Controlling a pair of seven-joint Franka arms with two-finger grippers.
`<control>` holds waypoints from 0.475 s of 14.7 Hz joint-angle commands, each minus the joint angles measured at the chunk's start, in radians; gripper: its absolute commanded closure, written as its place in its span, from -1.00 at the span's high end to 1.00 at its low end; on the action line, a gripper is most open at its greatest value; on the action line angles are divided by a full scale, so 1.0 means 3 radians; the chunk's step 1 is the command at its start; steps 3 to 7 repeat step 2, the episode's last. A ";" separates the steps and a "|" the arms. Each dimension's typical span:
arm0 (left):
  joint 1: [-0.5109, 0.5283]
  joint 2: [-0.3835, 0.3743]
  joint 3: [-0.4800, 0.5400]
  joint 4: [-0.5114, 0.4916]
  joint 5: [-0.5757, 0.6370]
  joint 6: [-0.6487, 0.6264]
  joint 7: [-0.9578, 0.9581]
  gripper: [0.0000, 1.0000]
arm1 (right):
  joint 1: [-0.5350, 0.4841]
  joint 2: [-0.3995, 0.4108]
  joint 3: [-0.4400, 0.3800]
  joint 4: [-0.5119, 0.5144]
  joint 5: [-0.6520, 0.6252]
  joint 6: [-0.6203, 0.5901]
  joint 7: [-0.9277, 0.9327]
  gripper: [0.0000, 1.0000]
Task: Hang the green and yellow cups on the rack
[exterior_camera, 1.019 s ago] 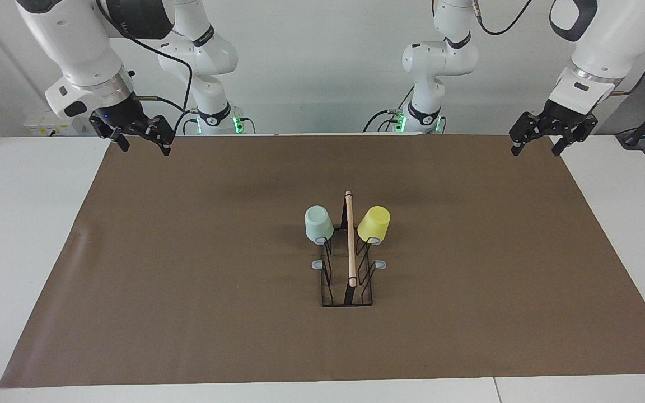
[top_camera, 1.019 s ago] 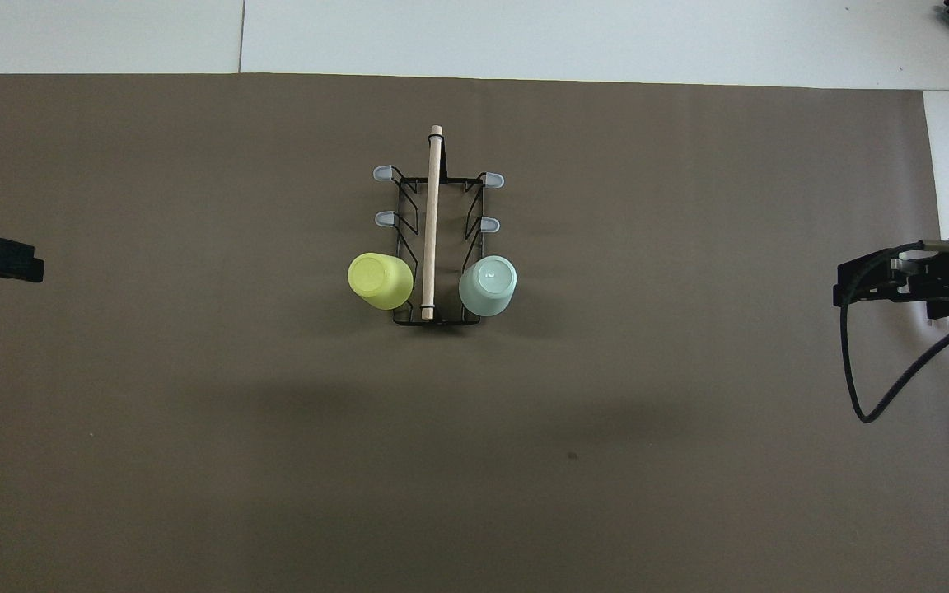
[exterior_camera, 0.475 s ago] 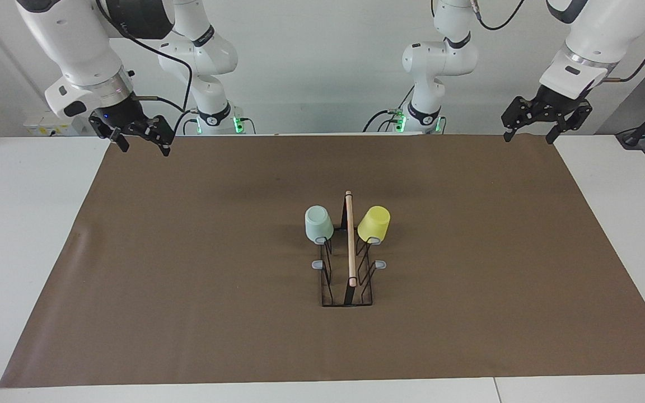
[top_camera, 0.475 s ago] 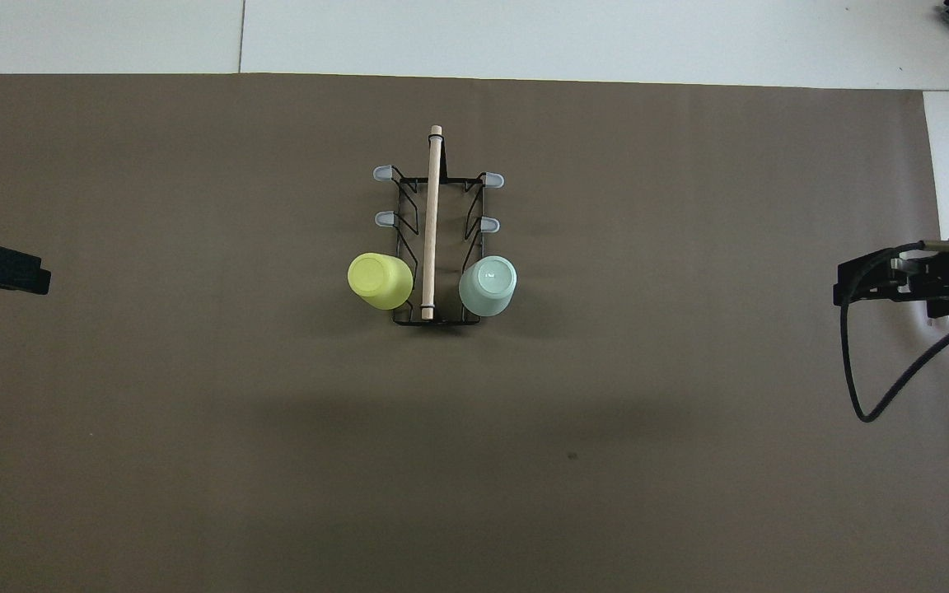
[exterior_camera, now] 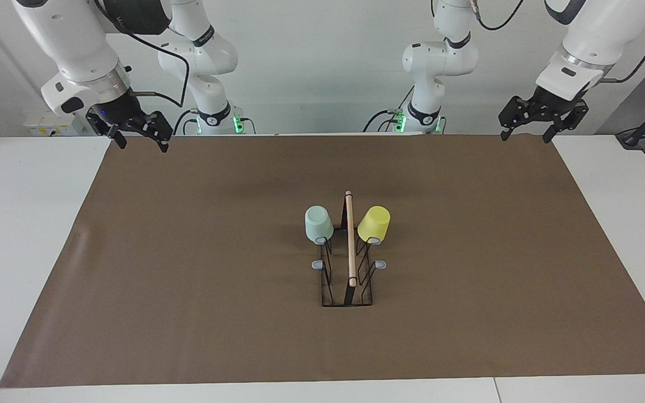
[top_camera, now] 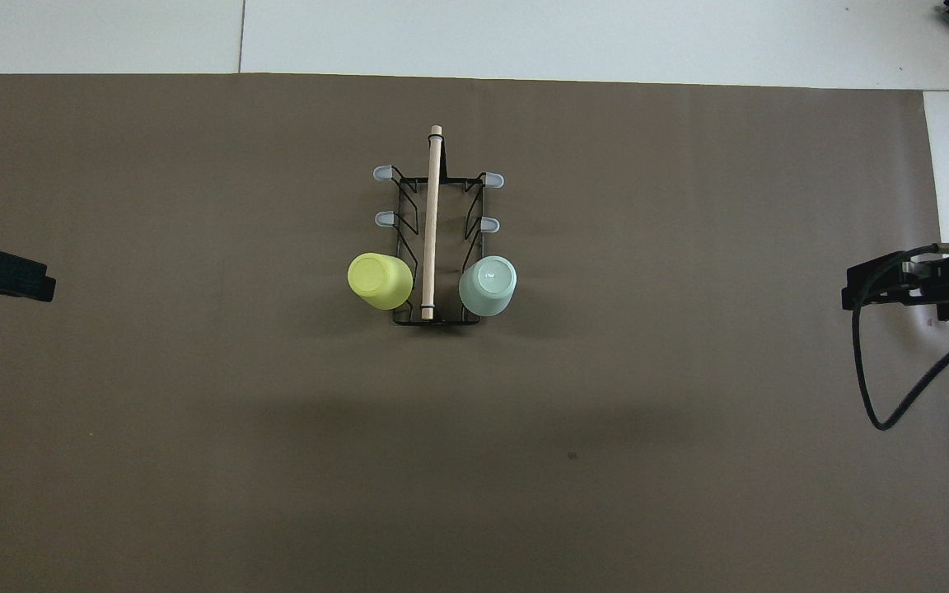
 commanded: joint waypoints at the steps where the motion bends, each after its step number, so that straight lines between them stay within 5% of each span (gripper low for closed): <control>1: 0.0044 -0.0083 -0.0022 -0.0100 -0.0011 -0.0007 0.0047 1.00 | -0.0037 0.0031 0.0003 0.0071 0.0072 -0.0063 -0.0072 1.00; 7: 0.0044 -0.0088 -0.0022 -0.0125 -0.0011 0.0008 0.0052 1.00 | -0.0032 0.0026 0.0009 0.0091 0.0092 -0.0068 -0.0067 1.00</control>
